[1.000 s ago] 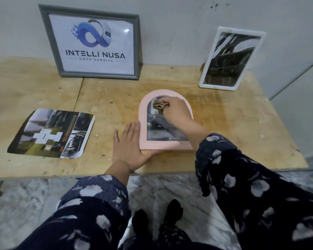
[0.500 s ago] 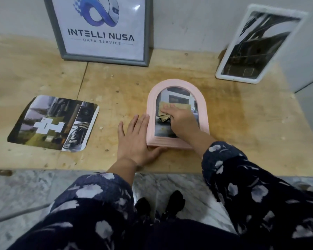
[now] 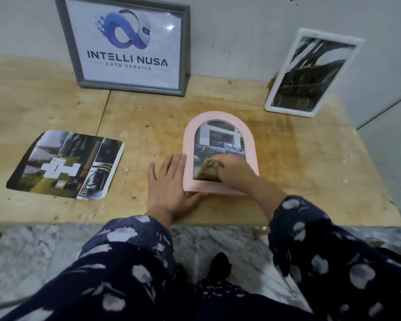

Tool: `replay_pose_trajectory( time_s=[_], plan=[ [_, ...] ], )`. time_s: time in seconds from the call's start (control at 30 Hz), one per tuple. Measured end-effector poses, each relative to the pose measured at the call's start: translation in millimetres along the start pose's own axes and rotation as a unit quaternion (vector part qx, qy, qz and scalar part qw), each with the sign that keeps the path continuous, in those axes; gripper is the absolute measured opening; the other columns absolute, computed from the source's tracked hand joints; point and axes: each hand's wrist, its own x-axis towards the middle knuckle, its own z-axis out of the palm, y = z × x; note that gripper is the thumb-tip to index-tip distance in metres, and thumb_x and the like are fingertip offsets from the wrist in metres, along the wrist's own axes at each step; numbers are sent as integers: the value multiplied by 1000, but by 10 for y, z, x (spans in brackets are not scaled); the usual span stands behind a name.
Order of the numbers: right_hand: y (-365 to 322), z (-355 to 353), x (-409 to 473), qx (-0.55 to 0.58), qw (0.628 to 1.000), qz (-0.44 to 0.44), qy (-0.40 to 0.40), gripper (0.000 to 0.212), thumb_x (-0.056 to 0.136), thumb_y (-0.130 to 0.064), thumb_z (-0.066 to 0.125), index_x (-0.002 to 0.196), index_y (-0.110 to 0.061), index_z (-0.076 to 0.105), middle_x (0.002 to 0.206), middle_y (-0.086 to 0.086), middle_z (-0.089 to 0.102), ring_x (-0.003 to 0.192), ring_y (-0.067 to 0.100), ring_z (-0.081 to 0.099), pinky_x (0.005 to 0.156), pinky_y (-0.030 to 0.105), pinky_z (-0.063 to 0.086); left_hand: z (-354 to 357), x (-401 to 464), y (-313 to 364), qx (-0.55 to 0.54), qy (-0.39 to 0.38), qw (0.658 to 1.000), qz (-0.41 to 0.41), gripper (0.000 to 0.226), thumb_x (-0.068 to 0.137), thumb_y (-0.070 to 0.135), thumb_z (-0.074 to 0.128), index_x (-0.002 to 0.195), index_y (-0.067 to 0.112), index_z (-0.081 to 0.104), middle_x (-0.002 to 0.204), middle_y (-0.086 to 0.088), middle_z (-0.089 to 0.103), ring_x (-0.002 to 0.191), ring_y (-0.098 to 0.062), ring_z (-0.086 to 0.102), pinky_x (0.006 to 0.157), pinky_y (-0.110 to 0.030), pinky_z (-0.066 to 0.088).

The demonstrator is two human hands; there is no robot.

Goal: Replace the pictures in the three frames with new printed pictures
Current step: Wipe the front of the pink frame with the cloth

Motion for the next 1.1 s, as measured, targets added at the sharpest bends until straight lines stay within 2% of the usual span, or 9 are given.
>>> replay_pose_trajectory(
  time_s=[0.07, 0.23, 0.3, 0.4, 0.63, 0.83, 0.97, 1.03, 1.1],
  plan=[
    [38, -229, 168, 65, 997, 29, 8, 29, 91, -6, 44, 111, -3, 65, 115, 15, 66, 108, 32, 57, 86, 29, 43, -14, 3, 3, -4, 4, 1000, -1, 111, 69, 92, 18, 154, 21, 4, 162, 8, 6, 149, -15, 0, 117, -56, 0],
    [238, -452, 761, 61, 987, 67, 129, 51, 87, 4, 36, 121, -24, 63, 119, 9, 64, 100, 30, 59, 79, 33, 50, -17, 15, -10, -15, 0, 1000, -3, 113, 66, 93, 22, 154, 22, 7, 161, 9, 8, 148, -13, 1, 117, -55, -1],
    [287, -382, 810, 25, 991, 55, 123, 57, 85, 9, 36, 124, -24, 62, 127, 9, 61, 109, 30, 58, 88, 36, 50, -8, 20, -17, -24, 3, 1000, -3, 112, 67, 93, 23, 153, 23, 8, 161, 10, 8, 148, -12, 1, 117, -54, -2],
    [365, -123, 714, -1, 994, 9, 107, 56, 88, 10, 38, 135, -16, 54, 143, 6, 49, 134, 25, 42, 109, 24, 26, 16, 22, -26, -27, 10, 1000, -3, 112, 67, 93, 22, 153, 23, 9, 161, 10, 11, 148, -12, 2, 117, -54, -2],
    [417, 275, 265, 26, 991, -14, 134, 55, 87, 10, 40, 136, -12, 53, 145, 6, 47, 138, 21, 38, 114, 27, 22, 36, 9, -31, -6, 6, 1000, -5, 109, 70, 91, 19, 154, 23, 6, 161, 10, 7, 149, -13, -1, 117, -54, -2],
    [303, 370, -152, 10, 989, 38, 143, 44, 92, -9, 43, 130, -25, 58, 134, -1, 58, 124, 21, 52, 102, 29, 36, 42, 23, -19, 0, -1, 1000, -6, 109, 70, 91, 16, 154, 22, 3, 162, 9, 6, 149, -14, -2, 116, -55, -1],
    [259, 165, -159, 10, 992, 72, 101, 43, 88, -5, 43, 121, -25, 64, 122, 4, 65, 111, 29, 56, 93, 35, 42, 27, 9, -19, 0, -4, 1000, -1, 109, 70, 91, 14, 154, 22, 0, 162, 9, 3, 149, -14, -5, 116, -55, -2],
    [267, -99, -15, 130, 983, 109, 74, 34, 89, -4, 42, 104, -16, 70, 110, 10, 68, 105, 32, 59, 94, 40, 47, 11, 4, -17, -5, -2, 1000, -1, 110, 69, 91, 15, 154, 21, 2, 162, 9, 5, 149, -13, -4, 117, -55, -2],
    [256, -355, 160, 261, 951, 127, 110, 33, 92, -3, 38, 85, -15, 69, 88, 8, 68, 92, 30, 62, 90, 46, 51, 4, 19, -14, -10, -3, 1000, -1, 112, 68, 92, 17, 154, 21, 3, 162, 9, 6, 148, -13, -4, 117, -54, -3]
  ],
)
